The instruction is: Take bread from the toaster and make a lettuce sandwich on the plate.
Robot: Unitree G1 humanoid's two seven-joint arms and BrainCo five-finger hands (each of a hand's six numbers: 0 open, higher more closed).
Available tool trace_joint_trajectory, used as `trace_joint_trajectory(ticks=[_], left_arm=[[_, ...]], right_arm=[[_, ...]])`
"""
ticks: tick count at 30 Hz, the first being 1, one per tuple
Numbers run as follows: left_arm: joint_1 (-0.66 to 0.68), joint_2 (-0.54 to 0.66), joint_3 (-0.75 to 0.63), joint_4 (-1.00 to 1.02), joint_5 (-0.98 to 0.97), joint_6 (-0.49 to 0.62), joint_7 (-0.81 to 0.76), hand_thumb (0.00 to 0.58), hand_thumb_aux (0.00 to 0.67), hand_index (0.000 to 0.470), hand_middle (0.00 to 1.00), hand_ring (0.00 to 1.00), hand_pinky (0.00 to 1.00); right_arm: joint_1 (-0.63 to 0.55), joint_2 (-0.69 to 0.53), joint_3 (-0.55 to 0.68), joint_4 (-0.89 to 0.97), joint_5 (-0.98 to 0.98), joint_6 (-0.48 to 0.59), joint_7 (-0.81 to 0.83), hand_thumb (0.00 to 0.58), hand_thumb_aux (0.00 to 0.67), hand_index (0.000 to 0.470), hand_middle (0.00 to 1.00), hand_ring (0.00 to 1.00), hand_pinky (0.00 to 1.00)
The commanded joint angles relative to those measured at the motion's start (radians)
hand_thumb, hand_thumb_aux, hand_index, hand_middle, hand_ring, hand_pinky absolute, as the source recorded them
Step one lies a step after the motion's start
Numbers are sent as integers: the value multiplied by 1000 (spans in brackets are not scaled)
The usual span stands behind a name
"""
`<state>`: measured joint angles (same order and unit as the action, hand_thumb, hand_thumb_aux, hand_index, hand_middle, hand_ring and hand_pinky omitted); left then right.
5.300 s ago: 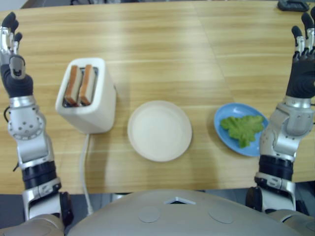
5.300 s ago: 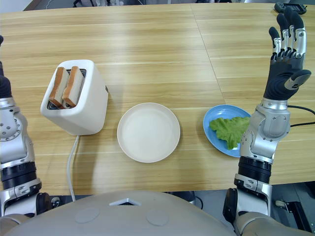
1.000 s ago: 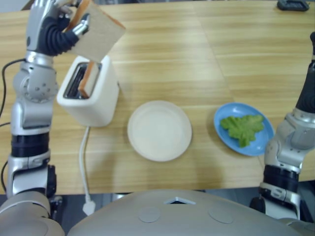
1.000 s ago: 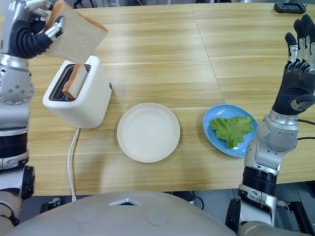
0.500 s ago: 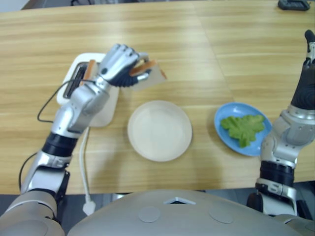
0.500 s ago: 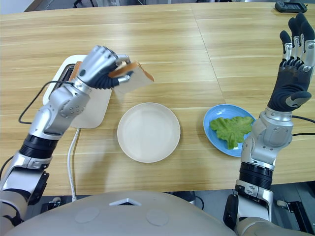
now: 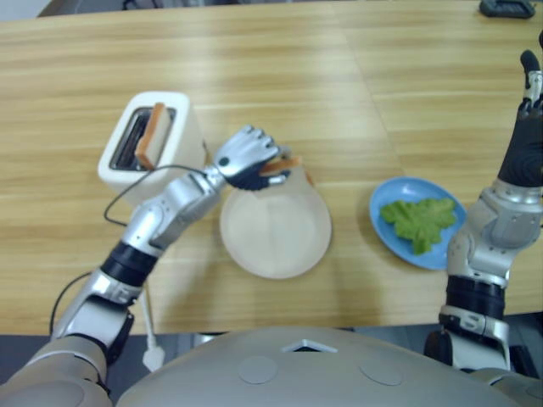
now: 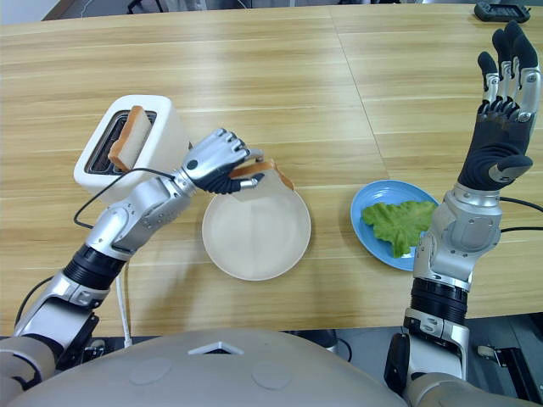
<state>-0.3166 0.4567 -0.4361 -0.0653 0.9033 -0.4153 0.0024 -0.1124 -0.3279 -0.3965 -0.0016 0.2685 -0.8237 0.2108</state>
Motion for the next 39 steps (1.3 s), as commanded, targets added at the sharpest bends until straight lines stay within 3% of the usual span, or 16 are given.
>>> trace_joint_trajectory(ticks=[1, 15, 29, 30, 31, 32, 33, 39], left_arm=[[21, 1, -41, 43, 58, 28, -33, 580, 670, 460, 1000, 1000, 1000], [46, 64, -94, 80, 171, 67, -91, 580, 670, 460, 1000, 1000, 1000], [124, -23, -90, 44, -34, 51, -163, 580, 670, 460, 1000, 1000, 1000], [130, -34, -85, 36, -52, 55, -164, 559, 544, 373, 1000, 1000, 1000], [135, -44, -78, 29, -75, 63, -174, 484, 397, 272, 1000, 1000, 1000], [143, -36, -61, 23, -111, 58, -186, 124, 76, 52, 365, 365, 365], [148, -31, -43, 16, -141, 58, -194, 0, 0, 0, 0, 0, 0], [135, -30, -13, 22, -177, 85, -224, 0, 0, 0, 0, 0, 0]], right_arm=[[6, 3, 2, -6, -9, 8, -3, 0, 0, 0, 0, 0, 0], [20, 9, 7, -39, -35, 25, -24, 0, 0, 0, 0, 0, 0], [32, 7, 8, -78, -51, 44, -35, 0, 0, 0, 0, 0, 0], [33, 7, 8, -80, -52, 45, -35, 0, 0, 0, 0, 0, 0], [33, 7, 8, -81, -56, 46, -36, 0, 0, 0, 0, 0, 0], [33, 6, 8, -82, -59, 47, -36, 0, 0, 0, 0, 0, 0], [33, 6, 8, -83, -61, 47, -37, 0, 0, 0, 0, 0, 0], [35, 9, 9, -90, -72, 46, -43, 0, 0, 0, 0, 0, 0]])
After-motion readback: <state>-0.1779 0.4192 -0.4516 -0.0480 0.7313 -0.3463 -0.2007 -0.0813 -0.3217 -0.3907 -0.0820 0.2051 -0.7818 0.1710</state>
